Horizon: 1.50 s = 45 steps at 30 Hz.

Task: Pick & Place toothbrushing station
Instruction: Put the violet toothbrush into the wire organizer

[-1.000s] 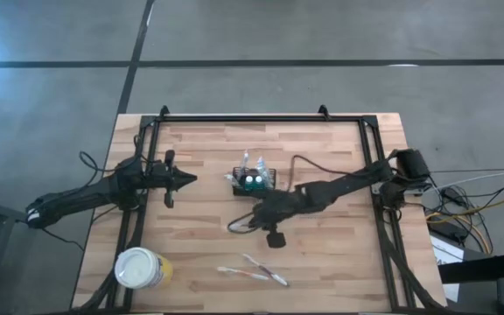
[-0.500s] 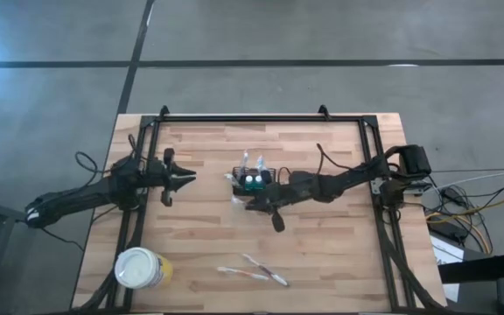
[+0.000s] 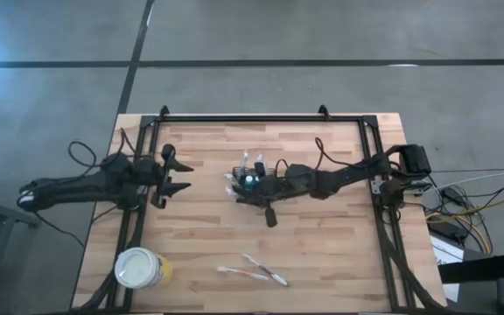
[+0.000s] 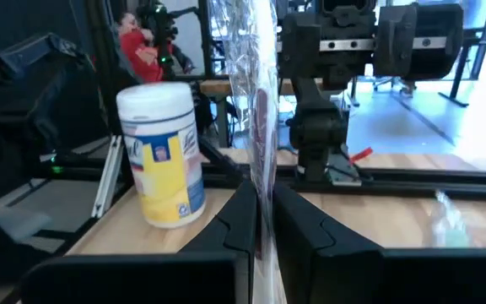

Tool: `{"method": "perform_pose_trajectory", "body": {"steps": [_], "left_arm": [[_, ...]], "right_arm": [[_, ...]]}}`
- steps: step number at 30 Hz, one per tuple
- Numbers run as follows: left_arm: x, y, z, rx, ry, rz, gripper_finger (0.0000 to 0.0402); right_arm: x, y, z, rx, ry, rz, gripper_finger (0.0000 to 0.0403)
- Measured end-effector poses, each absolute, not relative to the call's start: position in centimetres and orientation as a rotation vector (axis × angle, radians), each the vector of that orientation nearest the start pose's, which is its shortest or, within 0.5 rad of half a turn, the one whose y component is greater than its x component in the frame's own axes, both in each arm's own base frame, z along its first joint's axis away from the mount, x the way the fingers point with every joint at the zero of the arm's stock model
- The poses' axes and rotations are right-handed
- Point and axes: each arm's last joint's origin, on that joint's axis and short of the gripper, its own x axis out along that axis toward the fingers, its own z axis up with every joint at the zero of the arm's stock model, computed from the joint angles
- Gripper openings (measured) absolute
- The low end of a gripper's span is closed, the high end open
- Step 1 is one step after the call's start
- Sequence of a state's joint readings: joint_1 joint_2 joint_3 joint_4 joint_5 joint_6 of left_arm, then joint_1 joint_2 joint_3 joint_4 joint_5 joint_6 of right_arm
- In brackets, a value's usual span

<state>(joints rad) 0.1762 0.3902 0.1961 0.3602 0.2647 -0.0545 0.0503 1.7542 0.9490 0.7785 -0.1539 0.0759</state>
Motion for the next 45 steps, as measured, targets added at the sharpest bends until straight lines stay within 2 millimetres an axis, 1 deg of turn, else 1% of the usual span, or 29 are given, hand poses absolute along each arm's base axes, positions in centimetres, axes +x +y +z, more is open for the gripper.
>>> {"method": "perform_pose_trajectory", "body": {"steps": [3, 10, 12, 15, 17, 20, 22, 25, 28, 30, 33, 36, 38, 40, 45], "left_arm": [[13.1, 1.3, 23.9, -0.015, -0.158, -0.103, 0.0214], [16.1, 0.8, 25.0, -0.020, -0.102, -0.149, 0.0214], [16.9, 0.7, 25.1, -0.023, -0.118, -0.157, 0.0214], [18.0, 0.7, 24.6, -0.021, -0.097, -0.143, 0.0214], [18.5, 0.8, 25.3, -0.014, -0.140, -0.125, 0.0214], [19.4, 0.9, 25.0, -0.015, -0.101, -0.114, 0.0214], [19.8, 0.9, 24.9, -0.017, -0.082, -0.115, 0.0214], [20.6, 0.9, 25.5, -0.008, -0.096, -0.118, 0.0214], [21.3, 0.9, 25.3, 0.001, -0.068, -0.122, 0.0214], [21.7, 0.8, 25.5, 0.012, -0.073, -0.125, 0.0213], [22.1, 0.9, 25.6, 0.025, -0.069, -0.125, 0.0205], [22.3, 0.8, 25.6, 0.032, -0.073, -0.125, 0.0182], [22.2, 0.8, 25.7, 0.038, -0.088, -0.125, 0.0157], [22.2, 0.8, 25.7, 0.042, -0.087, -0.126, 0.0124], [22.2, 0.7, 25.7, 0.066, -0.086, -0.125, 0.0027]], "right_arm": [[38.2, 2.2, 23.3, 0.072, 0.042, 0.167, 0.0020], [39.3, 1.1, 24.4, 0.034, 0.143, 0.013, 0.0020], [39.4, 1.0, 24.7, 0.020, 0.141, 0.011, 0.0020], [39.5, 1.0, 25.0, 0.011, 0.136, 0.015, 0.0020], [39.6, 1.0, 25.2, -0.001, 0.130, 0.015, 0.0020], [39.6, 0.9, 25.2, -0.009, 0.129, 0.012, 0.0020], [39.6, 0.9, 25.1, -0.009, 0.131, 0.000, 0.0020], [39.6, 0.8, 25.1, -0.010, 0.133, -0.004, 0.0020], [39.6, 0.8, 25.1, -0.011, 0.126, -0.007, 0.0020], [39.6, 0.8, 25.2, -0.015, 0.123, -0.007, 0.0020], [39.6, 0.8, 25.2, -0.017, 0.118, -0.006, 0.0020], [39.6, 0.8, 25.2, -0.022, 0.116, -0.006, 0.0022], [39.6, 0.8, 25.2, -0.023, 0.116, -0.006, 0.0023], [39.6, 0.8, 25.2, -0.024, 0.113, -0.006, 0.0023], [39.6, 0.9, 25.2, -0.026, 0.113, 0.000, 0.0023]]}}
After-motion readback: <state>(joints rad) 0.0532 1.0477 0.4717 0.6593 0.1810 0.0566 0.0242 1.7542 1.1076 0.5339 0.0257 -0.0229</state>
